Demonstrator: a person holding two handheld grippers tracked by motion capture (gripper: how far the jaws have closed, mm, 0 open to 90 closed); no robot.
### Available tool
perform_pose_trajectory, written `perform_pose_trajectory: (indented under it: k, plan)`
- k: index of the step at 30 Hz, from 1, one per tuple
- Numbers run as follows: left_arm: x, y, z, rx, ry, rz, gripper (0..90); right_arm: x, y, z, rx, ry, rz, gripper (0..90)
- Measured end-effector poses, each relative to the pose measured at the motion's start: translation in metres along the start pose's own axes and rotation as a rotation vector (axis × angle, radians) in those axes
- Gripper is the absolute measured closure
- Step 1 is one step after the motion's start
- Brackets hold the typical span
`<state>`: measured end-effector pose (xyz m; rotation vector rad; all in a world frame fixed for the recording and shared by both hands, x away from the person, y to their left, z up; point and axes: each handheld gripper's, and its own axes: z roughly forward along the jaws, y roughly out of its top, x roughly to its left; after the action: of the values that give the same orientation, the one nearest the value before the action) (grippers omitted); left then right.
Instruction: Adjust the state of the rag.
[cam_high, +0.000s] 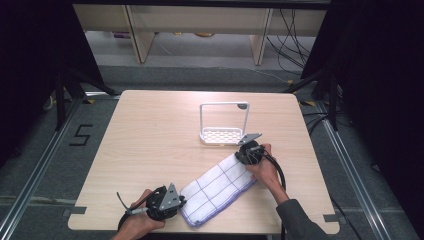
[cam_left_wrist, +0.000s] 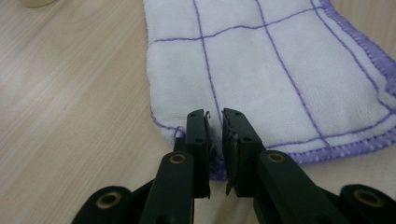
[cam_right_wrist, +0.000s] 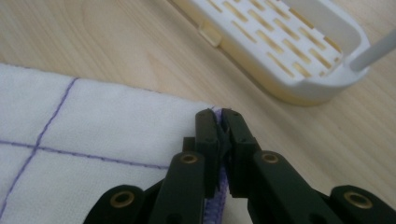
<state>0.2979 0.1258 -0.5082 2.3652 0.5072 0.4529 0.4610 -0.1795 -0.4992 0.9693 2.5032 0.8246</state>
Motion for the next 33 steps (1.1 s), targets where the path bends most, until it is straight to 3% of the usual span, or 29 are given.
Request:
perform_pose_trajectory:
  k: [3, 4, 5, 6, 7, 8, 9, 10, 11, 12, 14, 17, 19, 23, 24, 25, 27, 33]
  plan:
    - [-0.004, 0.001, 0.000, -0.008, -0.018, -0.014, 78.4, 0.004, 0.006, 0.005, 0.000, -0.013, -0.023, 84.0]
    - [-0.004, 0.000, 0.000, -0.009, -0.017, -0.016, 77.4, 0.006, 0.009, 0.006, 0.002, -0.035, -0.040, 76.4]
    - [-0.004, 0.000, 0.000, -0.018, -0.024, -0.034, 77.4, 0.006, 0.009, 0.006, 0.002, -0.035, -0.040, 76.4]
    - [-0.003, -0.001, -0.001, -0.014, -0.025, -0.040, 69.5, 0.005, 0.010, 0.003, -0.021, -0.046, -0.015, 64.6]
    - [-0.002, -0.001, -0.003, -0.046, -0.051, -0.097, 63.3, 0.004, 0.009, -0.003, -0.038, -0.048, 0.000, 60.1]
    - [-0.001, -0.001, -0.004, -0.070, -0.058, -0.136, 57.4, 0.005, 0.009, -0.010, -0.055, -0.074, 0.023, 56.7]
    - [-0.001, -0.001, -0.004, -0.070, -0.058, -0.136, 51.3, 0.005, 0.009, -0.010, -0.055, -0.074, 0.023, 56.7]
    - [0.002, -0.001, -0.006, -0.079, -0.060, -0.155, 51.3, 0.006, 0.007, -0.019, -0.066, -0.076, 0.041, 53.1]
    - [0.005, 0.000, -0.008, -0.091, -0.046, -0.177, 45.9, 0.006, 0.005, -0.027, -0.070, -0.079, 0.054, 49.4]
    - [0.009, 0.000, -0.010, -0.099, -0.035, -0.191, 41.3, 0.010, -0.002, -0.045, -0.059, -0.068, 0.069, 45.9]
    - [0.023, 0.004, -0.013, -0.109, -0.003, -0.217, 40.4, 0.017, -0.013, -0.061, -0.065, -0.062, 0.084, 46.3]
    - [0.031, 0.008, -0.012, -0.112, 0.001, -0.224, 40.3, 0.023, -0.028, -0.071, -0.041, -0.070, 0.073, 46.3]
    - [0.042, 0.017, -0.004, -0.107, -0.011, -0.256, 40.0, 0.030, -0.047, -0.078, -0.031, -0.086, 0.090, 46.9]
    - [0.050, 0.029, 0.012, -0.092, -0.030, -0.268, 39.8, 0.033, -0.058, -0.081, -0.026, -0.081, 0.121, 47.4]
    - [0.052, 0.035, 0.024, -0.064, -0.044, -0.265, 39.9, 0.032, -0.061, -0.080, -0.035, -0.087, 0.139, 47.8]
    - [0.052, 0.035, 0.024, -0.064, -0.044, -0.265, 40.8, 0.032, -0.061, -0.080, -0.035, -0.087, 0.139, 47.8]
    - [0.047, 0.039, 0.038, -0.011, -0.080, -0.243, 43.2, 0.028, -0.061, -0.078, -0.059, -0.077, 0.171, 49.9]
    - [0.035, 0.039, 0.040, 0.017, -0.096, -0.194, 53.0, 0.021, -0.060, -0.068, -0.038, -0.071, 0.193, 58.1]
